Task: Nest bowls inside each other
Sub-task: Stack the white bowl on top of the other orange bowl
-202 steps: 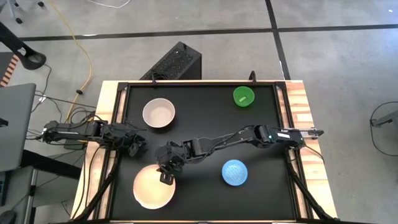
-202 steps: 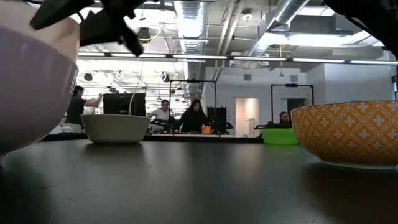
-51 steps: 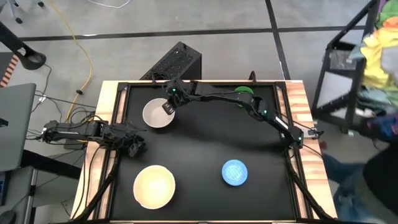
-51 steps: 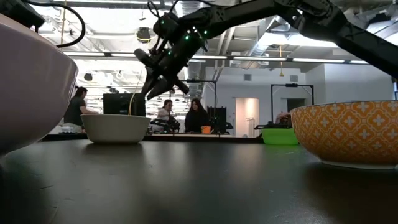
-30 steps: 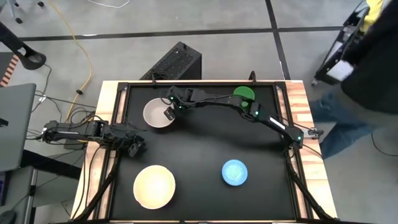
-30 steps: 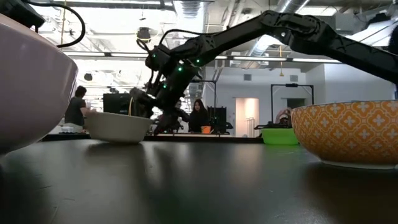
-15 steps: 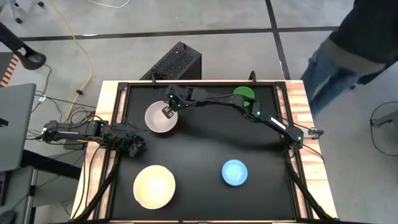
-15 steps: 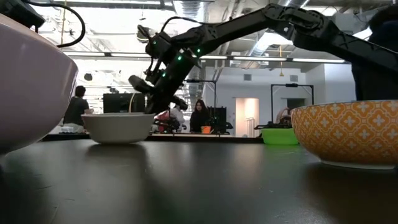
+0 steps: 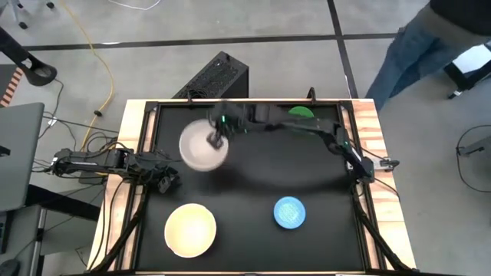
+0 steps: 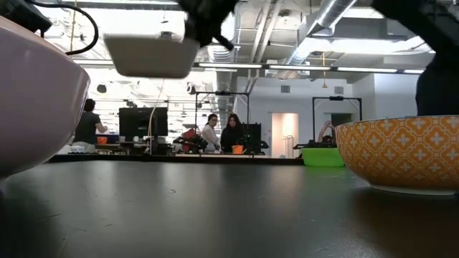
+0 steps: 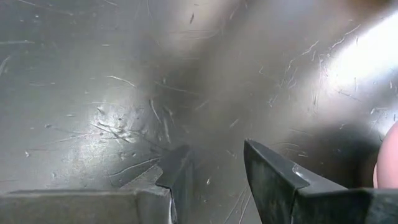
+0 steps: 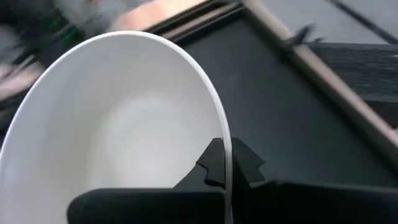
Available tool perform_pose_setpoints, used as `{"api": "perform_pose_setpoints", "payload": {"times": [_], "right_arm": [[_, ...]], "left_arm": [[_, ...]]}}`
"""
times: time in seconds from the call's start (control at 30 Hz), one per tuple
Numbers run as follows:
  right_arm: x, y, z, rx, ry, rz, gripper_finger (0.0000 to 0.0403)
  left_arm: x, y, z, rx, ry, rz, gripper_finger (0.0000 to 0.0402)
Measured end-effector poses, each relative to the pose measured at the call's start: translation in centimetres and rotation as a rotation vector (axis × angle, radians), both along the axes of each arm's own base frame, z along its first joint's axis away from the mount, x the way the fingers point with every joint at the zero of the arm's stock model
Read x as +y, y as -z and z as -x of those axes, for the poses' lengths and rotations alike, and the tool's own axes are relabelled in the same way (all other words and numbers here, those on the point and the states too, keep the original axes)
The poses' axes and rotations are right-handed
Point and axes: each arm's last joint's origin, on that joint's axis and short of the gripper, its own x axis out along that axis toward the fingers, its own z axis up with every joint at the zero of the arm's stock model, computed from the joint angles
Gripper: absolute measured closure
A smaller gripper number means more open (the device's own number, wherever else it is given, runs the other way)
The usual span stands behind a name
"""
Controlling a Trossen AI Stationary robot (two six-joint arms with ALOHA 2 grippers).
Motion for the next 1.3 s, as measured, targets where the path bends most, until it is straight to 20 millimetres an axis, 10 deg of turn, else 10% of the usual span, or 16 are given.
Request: {"api": "perform_pose_setpoints", "payload": {"times": [0.33, 0.5, 0.83, 1.3], "right_arm": [[16.4, 0.3, 0.0, -0.056, -0.32, 0.005, 0.0394], [21.2, 1.9, -1.4, -0.179, -0.379, 0.014, 0.0394], [21.5, 6.8, -5.0, -0.236, -0.377, -0.04, 0.0394], [20.8, 8.3, -5.9, -0.223, -0.352, -0.113, 0.0394]], "left_arm": [[0.0, 0.0, 0.0, 0.0, 0.0, 0.0, 0.0274], [0.0, 0.0, 0.0, 0.001, 0.0, 0.0, 0.0274], [0.0, 0.0, 0.0, 0.002, -0.001, -0.001, 0.0274], [0.0, 0.0, 0.0, 0.003, 0.0, -0.001, 0.0274]]}}
